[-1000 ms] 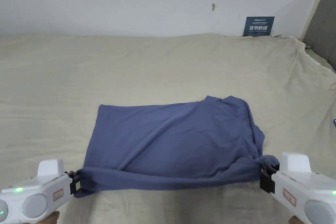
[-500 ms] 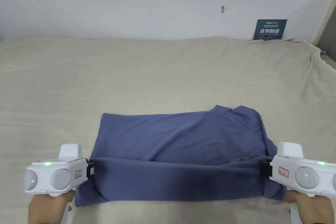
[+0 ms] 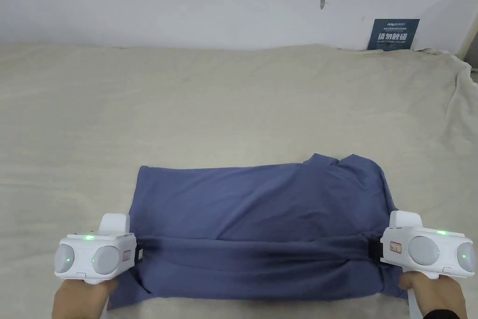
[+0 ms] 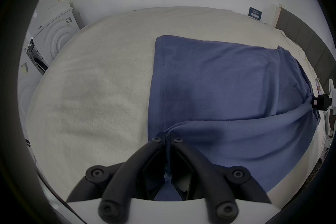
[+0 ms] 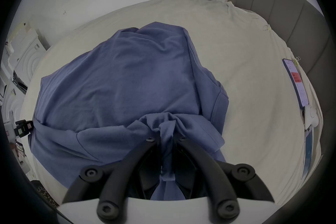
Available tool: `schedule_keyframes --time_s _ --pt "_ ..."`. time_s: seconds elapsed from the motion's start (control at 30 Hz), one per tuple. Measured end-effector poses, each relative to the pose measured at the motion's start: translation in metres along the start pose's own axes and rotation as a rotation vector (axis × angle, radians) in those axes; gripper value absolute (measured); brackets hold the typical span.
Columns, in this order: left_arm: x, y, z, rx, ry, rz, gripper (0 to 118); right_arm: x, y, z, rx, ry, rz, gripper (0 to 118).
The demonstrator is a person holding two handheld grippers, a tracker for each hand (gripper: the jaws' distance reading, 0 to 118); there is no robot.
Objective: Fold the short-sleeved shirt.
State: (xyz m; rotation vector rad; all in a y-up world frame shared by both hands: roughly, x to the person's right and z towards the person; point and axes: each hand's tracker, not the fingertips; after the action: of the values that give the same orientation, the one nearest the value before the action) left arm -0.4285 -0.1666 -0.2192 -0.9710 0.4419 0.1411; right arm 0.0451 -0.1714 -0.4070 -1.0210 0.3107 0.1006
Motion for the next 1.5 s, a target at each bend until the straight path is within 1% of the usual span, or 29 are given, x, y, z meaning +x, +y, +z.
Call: schedule_keyframes --time_s 0.07,0.13,0.17,0.2,0.23,0.27,0.3,0.37,0.47,0.57,0.67,0.77,0.87,0.9,0.93,0.97,1.0,1.03,1.07,1.1,1.13,1.2,1.3,1.37,1.5 --pt "0.0 0.004 0.005 -0.008 0.002 -0.004 4 -0.005 0.001 0.005 0.005 -0.008 0.002 11" --pt "-0.002 0.008 0.012 -0.015 -0.01 0.008 17 -0.013 0.0 0.024 0.019 -0.017 0.013 19" --pt "-0.003 0.008 0.021 -0.008 -0.027 0.037 28 -0.016 0.0 0.034 0.044 -0.019 0.018 28" --pt "-0.004 0.01 0.028 0.01 -0.035 0.063 53 -0.015 0.001 0.043 0.088 -0.015 0.024 49" --pt "-0.005 0.012 0.037 0.034 -0.041 0.092 72 -0.012 0.003 0.052 0.12 -0.015 0.032 67" --pt "-0.006 0.014 0.047 0.067 -0.043 0.119 85 -0.014 0.004 0.065 0.151 -0.009 0.038 77" --pt "-0.007 0.015 0.059 0.099 -0.048 0.137 95 -0.016 0.004 0.079 0.191 0.0 0.045 78" --pt "-0.009 0.018 0.084 0.181 -0.074 0.172 96 -0.012 0.004 0.103 0.263 0.018 0.06 78" --pt "-0.01 0.017 0.12 0.279 -0.079 0.187 96 -0.017 -0.005 0.15 0.376 0.037 0.072 78" --pt "-0.004 0.008 0.154 0.365 -0.069 0.172 96 -0.025 -0.02 0.191 0.473 0.036 0.089 78" --pt "0.003 -0.008 0.181 0.461 -0.033 0.14 96 -0.029 -0.037 0.22 0.555 0.033 0.087 78" --pt "0.009 -0.026 0.198 0.518 0.015 0.109 94 -0.035 -0.055 0.241 0.611 0.015 0.104 78" --pt "0.014 -0.043 0.208 0.565 0.02 0.081 77 -0.037 -0.07 0.251 0.651 -0.018 0.118 75" --pt "0.015 -0.048 0.211 0.568 0.022 0.073 64 -0.036 -0.074 0.251 0.667 -0.021 0.12 70" --pt "0.016 -0.052 0.213 0.573 0.023 0.064 50 -0.036 -0.078 0.254 0.682 -0.022 0.118 62" --pt "0.018 -0.057 0.215 0.58 0.022 0.064 36 -0.037 -0.082 0.257 0.696 -0.028 0.115 52" --pt "0.018 -0.06 0.216 0.589 0.021 0.068 18 -0.037 -0.086 0.259 0.712 -0.039 0.124 36" --pt "0.017 -0.064 0.217 0.597 0.014 0.074 7 -0.038 -0.087 0.259 0.723 -0.051 0.129 20" --pt "0.017 -0.066 0.219 0.605 -0.004 0.083 0 -0.039 -0.089 0.261 0.731 -0.064 0.132 4" --pt "0.018 -0.068 0.221 0.618 -0.033 0.097 0 -0.038 -0.091 0.261 0.734 -0.061 0.127 1" --pt "0.017 -0.069 0.221 0.606 -0.032 0.096 0 -0.037 -0.093 0.262 0.738 -0.056 0.123 0" --pt "0.017 -0.069 0.219 0.593 -0.041 0.099 0 -0.036 -0.092 0.262 0.737 -0.034 0.114 0" --pt "0.016 -0.07 0.214 0.577 -0.041 0.098 0 -0.037 -0.089 0.26 0.722 -0.044 0.117 0" --pt "0.016 -0.069 0.212 0.566 -0.043 0.092 0 -0.033 -0.089 0.26 0.719 -0.028 0.1 0" --pt "0.015 -0.062 0.203 0.514 -0.027 0.054 0 -0.034 -0.086 0.257 0.713 -0.033 0.098 0"
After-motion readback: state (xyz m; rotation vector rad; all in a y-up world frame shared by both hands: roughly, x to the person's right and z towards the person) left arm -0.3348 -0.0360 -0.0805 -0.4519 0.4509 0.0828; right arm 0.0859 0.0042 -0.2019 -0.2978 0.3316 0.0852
